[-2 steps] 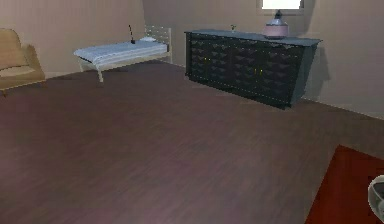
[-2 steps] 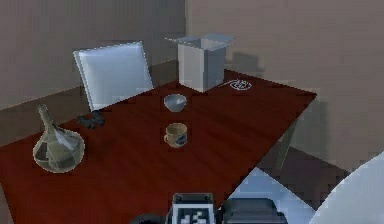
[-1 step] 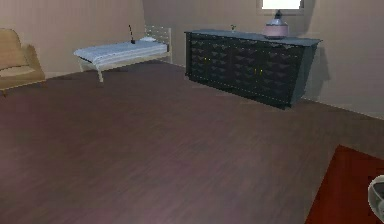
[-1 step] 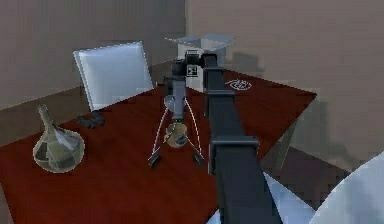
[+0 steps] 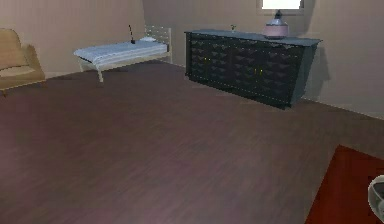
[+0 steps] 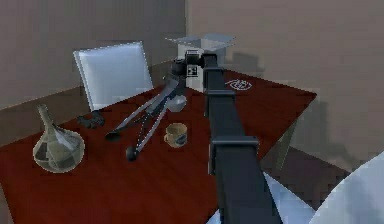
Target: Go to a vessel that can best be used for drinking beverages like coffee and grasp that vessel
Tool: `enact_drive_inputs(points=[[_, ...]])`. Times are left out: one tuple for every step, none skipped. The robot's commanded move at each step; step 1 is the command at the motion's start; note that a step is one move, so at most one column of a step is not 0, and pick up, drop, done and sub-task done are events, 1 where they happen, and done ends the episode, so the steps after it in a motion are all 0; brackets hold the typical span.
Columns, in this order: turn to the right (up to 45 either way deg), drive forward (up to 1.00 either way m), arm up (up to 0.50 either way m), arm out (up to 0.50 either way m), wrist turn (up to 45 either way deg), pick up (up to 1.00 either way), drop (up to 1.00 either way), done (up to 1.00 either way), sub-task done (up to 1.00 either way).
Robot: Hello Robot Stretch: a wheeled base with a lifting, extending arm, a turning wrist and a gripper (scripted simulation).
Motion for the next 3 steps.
enact_drive_inputs(points=[[0.0,0.0,0.0,0.0,45.0,0.0,0.0,0.0,0.0],[0.0,0.0,0.0,0.0,45.0,0.0,0.0,0.0,0.0],[0.0,0.0,0.0,0.0,33.0,0.0,0.0,0.0,0.0]])
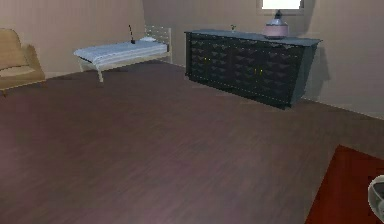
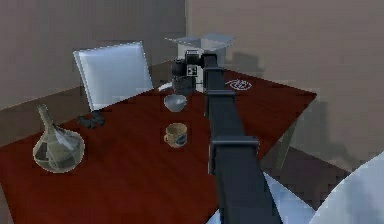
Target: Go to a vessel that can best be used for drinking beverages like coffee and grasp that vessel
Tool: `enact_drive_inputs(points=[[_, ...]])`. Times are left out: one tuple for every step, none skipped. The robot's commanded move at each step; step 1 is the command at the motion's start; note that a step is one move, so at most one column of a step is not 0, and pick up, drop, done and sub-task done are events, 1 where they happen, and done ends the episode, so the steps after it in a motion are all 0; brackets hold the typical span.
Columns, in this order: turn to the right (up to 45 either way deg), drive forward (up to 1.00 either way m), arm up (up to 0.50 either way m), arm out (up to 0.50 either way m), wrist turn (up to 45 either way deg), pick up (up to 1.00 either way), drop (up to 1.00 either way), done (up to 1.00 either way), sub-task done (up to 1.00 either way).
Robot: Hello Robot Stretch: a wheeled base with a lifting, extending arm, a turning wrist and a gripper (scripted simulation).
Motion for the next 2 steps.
enact_drive_inputs(points=[[0.0,0.0,-0.3,0.0,0.0,0.0,0.0,0.0,0.0],[0.0,0.0,0.0,0.0,0.0,1.0,0.0,0.0,0.0]])
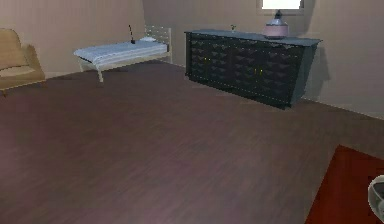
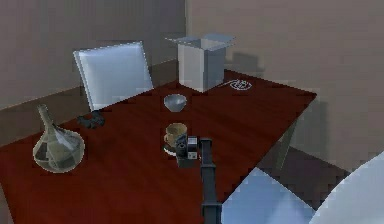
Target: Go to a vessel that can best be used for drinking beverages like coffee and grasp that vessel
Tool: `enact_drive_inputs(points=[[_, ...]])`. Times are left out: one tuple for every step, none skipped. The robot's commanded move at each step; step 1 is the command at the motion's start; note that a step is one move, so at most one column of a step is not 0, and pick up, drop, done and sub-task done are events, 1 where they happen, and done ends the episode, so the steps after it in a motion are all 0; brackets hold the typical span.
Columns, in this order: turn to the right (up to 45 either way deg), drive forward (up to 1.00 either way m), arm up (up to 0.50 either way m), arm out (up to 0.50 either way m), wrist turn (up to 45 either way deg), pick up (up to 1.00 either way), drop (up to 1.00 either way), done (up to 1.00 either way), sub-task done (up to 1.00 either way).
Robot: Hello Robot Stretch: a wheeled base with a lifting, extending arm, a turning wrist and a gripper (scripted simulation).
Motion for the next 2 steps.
enact_drive_inputs(points=[[0.0,0.0,0.1,0.0,0.0,0.0,0.0,0.0,0.0],[0.0,0.0,0.0,0.0,0.0,0.0,0.0,1.0,0.0]])
